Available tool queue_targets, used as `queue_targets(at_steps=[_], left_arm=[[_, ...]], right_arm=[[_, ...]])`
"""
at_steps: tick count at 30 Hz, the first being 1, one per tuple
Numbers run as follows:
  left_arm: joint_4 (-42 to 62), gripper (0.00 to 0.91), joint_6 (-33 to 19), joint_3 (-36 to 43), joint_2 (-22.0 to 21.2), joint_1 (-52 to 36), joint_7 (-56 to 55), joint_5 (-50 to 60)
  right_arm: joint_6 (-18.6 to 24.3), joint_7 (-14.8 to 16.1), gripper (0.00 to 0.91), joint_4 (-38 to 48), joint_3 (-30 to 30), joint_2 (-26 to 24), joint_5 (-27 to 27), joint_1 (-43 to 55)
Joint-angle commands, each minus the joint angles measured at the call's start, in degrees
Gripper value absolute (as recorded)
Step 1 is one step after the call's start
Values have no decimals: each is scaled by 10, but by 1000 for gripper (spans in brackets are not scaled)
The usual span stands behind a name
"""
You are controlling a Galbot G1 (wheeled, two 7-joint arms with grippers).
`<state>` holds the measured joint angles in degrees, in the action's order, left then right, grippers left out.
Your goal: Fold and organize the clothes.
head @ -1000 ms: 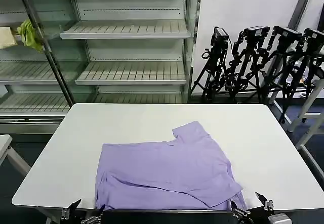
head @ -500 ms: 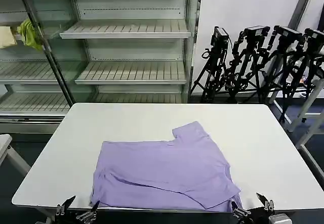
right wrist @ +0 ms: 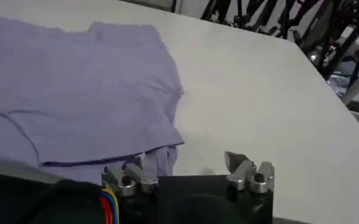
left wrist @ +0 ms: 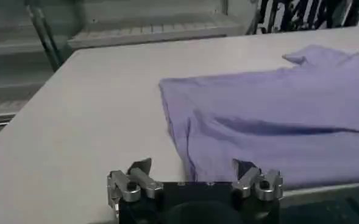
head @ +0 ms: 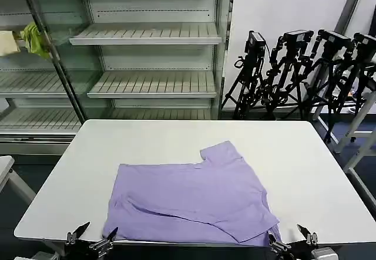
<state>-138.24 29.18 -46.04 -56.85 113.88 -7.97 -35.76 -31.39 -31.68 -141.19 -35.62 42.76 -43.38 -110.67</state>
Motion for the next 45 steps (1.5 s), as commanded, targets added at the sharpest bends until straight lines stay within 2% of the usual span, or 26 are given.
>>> queue_targets(at_steps=[1, 3, 5, 6, 8, 10, 16, 23, 36, 45], left_arm=[[0, 907, 12, -15, -1, -81, 1, -71], [14, 907, 26, -13, 2, -135, -4, -89], [22, 907, 36, -12, 5, -177, -5, -101], [28, 907, 39, -11, 8, -199, -7, -110], [45, 907, 39, -6, 13, -230, -7, -122], [67, 907, 39, 8, 15, -265, -7, -128], [172, 907, 40, 69, 17, -374, -6, -150], [256, 907, 40, 108, 38, -447, -2, -182], [307, 907, 40, 157, 45, -485, 9, -175], [315, 907, 40, 178, 48, -484, 12, -164]], right_arm=[[-10, 13, 907, 8, -6, 2, -44, 108], [-15, 17, 907, 17, -8, 7, -64, 167], [-11, 43, 907, 26, -7, 6, -62, 199], [-11, 45, 907, 32, -5, 6, -59, 220], [-13, 76, 907, 53, 4, 4, -52, 270], [-17, 91, 907, 76, 17, 8, -52, 324], [-19, 120, 907, 174, 63, 32, -83, 450], [-19, 118, 907, 248, 139, 40, -123, 529], [-19, 109, 907, 346, 271, 70, -87, 631], [-18, 105, 907, 366, 312, 81, -74, 644]])
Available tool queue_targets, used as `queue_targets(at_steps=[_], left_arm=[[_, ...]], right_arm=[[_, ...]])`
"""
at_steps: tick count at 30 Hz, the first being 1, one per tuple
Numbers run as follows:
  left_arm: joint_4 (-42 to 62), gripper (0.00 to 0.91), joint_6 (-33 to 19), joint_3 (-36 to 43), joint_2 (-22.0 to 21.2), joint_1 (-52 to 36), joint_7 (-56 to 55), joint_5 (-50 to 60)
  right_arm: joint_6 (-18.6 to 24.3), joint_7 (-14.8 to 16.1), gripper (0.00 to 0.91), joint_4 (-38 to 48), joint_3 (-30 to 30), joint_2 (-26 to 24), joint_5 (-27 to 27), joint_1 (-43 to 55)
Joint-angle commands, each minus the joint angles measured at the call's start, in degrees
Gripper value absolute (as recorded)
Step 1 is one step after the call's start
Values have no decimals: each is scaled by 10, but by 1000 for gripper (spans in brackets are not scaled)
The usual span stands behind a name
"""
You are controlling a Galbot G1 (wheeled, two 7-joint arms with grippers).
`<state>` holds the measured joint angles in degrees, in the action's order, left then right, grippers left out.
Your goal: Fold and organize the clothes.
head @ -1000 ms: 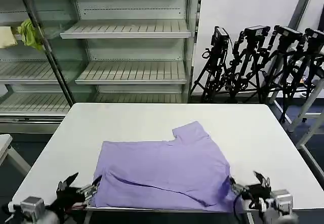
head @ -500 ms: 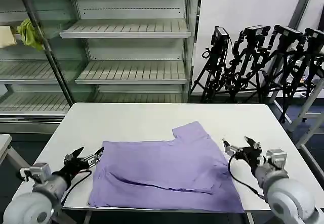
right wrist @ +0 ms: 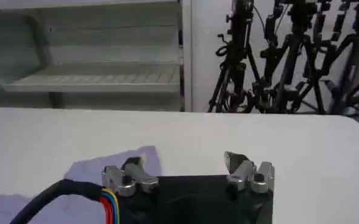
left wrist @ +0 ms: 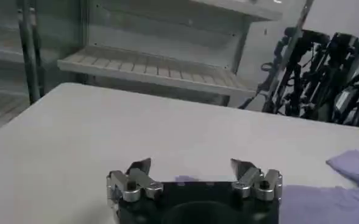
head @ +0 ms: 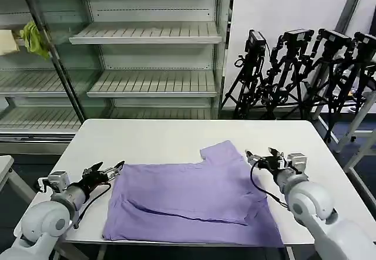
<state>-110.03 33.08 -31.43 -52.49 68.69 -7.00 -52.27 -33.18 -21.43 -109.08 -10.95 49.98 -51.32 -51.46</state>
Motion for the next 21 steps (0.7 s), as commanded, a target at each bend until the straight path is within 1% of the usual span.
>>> queue_targets(at_steps=[1, 13, 21], left_arm=[[34, 907, 1, 36, 5, -33, 3, 2], [45, 907, 0, 87, 5, -41, 6, 52], [57, 907, 0, 101, 2, -42, 9, 69]], right_arm=[[0, 3, 907, 47, 67, 10, 6, 52], [0, 10, 907, 59, 73, 13, 19, 49], [0, 15, 907, 75, 89, 24, 35, 52]])
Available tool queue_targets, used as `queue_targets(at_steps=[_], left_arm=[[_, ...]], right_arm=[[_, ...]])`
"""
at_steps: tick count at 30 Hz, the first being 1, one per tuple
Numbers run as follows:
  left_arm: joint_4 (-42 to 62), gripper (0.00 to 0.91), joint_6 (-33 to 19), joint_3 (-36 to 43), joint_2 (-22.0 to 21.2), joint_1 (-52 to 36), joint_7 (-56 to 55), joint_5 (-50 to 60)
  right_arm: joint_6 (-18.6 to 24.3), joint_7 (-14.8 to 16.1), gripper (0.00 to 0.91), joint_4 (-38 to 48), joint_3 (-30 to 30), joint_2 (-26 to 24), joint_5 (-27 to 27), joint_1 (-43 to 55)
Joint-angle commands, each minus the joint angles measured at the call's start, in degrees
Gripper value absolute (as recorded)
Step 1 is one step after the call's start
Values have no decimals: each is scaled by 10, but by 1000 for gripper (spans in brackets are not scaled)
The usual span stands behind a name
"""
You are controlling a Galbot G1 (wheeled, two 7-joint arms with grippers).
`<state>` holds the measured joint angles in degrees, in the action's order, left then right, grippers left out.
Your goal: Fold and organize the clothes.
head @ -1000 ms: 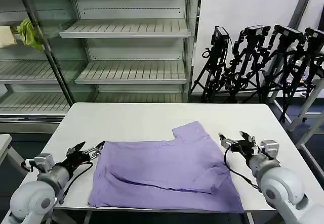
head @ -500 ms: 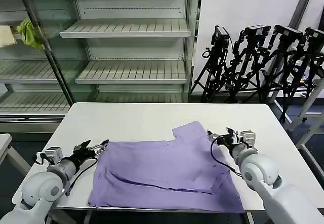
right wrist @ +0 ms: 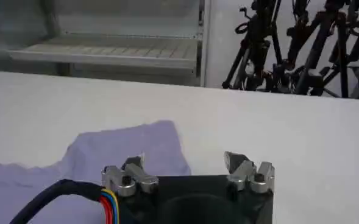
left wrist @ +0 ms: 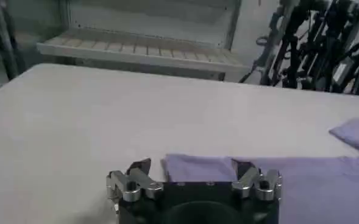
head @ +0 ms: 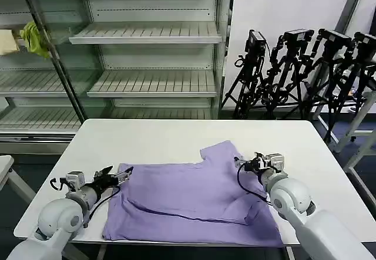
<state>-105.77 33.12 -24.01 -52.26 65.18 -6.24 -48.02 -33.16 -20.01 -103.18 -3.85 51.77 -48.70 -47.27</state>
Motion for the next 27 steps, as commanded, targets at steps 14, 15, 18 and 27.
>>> queue_targets(at_steps=[14, 15, 18, 27], left_arm=[[11, 836, -1, 24, -1, 1, 9, 40], [10, 816, -1, 24, -1, 2, 10, 41], [8, 746, -1, 24, -1, 2, 11, 44], [1, 514, -1, 23, -1, 4, 12, 48]], right_arm=[[1, 6, 725, 32, 21, 20, 24, 4], [1, 6, 695, 32, 21, 20, 24, 3], [1, 7, 574, 30, 17, 19, 26, 0], [1, 12, 292, 23, 8, 17, 33, -12]])
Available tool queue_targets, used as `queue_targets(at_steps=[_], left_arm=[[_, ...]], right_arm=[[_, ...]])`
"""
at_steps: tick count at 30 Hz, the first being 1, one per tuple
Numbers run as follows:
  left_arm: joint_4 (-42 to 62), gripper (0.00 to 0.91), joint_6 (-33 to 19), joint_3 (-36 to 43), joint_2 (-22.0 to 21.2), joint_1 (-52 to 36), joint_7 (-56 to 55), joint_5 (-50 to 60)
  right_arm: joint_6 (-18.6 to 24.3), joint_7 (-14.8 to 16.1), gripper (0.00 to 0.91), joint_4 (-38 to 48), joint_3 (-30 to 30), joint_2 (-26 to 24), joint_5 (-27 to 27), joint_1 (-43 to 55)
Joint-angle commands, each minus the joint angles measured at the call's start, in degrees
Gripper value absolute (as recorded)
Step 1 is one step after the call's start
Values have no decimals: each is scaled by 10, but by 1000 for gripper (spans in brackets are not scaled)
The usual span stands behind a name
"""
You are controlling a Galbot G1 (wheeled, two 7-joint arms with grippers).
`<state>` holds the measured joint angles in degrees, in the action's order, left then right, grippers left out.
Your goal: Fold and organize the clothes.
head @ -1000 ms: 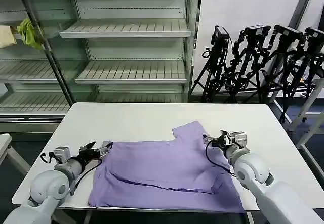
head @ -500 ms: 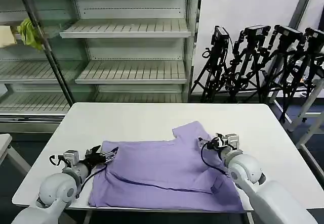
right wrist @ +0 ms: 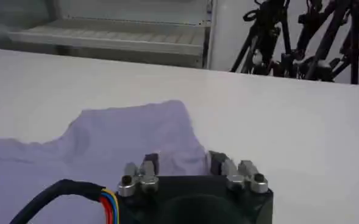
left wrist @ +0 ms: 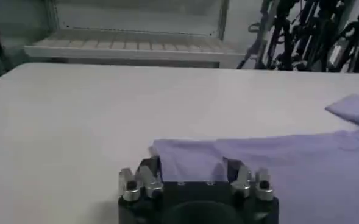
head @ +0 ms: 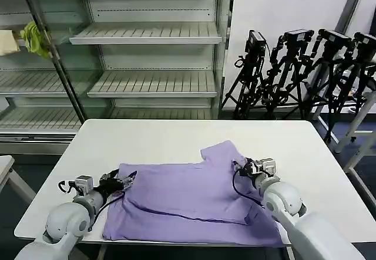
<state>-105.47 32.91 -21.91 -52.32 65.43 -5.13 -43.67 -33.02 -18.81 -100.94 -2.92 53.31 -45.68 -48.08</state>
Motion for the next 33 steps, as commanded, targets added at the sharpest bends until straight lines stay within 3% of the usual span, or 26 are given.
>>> queue_targets(at_steps=[1, 10, 14, 17, 20, 21, 23, 33], left_arm=[[-2, 494, 1, 2, 0, 2, 1, 5], [-5, 363, 1, -2, 1, 4, 1, 5], [-5, 262, 1, -3, 1, 4, 1, 5], [-3, 282, -1, -5, 0, 2, 2, 6], [-2, 433, -5, -9, -3, 0, 6, 8], [-2, 776, -5, -10, -4, -2, 6, 8], [0, 907, -7, -12, -5, -6, 9, 8], [26, 907, -13, -7, -5, -35, 18, 9]], right_arm=[[-1, 1, 252, 1, -2, 2, 4, -5], [0, 3, 60, -3, -2, 3, 13, -11], [0, 4, 40, -2, -1, 3, 16, -11], [0, 4, 40, -2, -1, 5, 18, -12], [0, 5, 40, -1, 1, 6, 21, -12], [0, 4, 40, -1, 1, 7, 22, -12], [1, 4, 40, -2, 3, 8, 24, -12], [1, 3, 40, -7, 6, 15, 30, -10]])
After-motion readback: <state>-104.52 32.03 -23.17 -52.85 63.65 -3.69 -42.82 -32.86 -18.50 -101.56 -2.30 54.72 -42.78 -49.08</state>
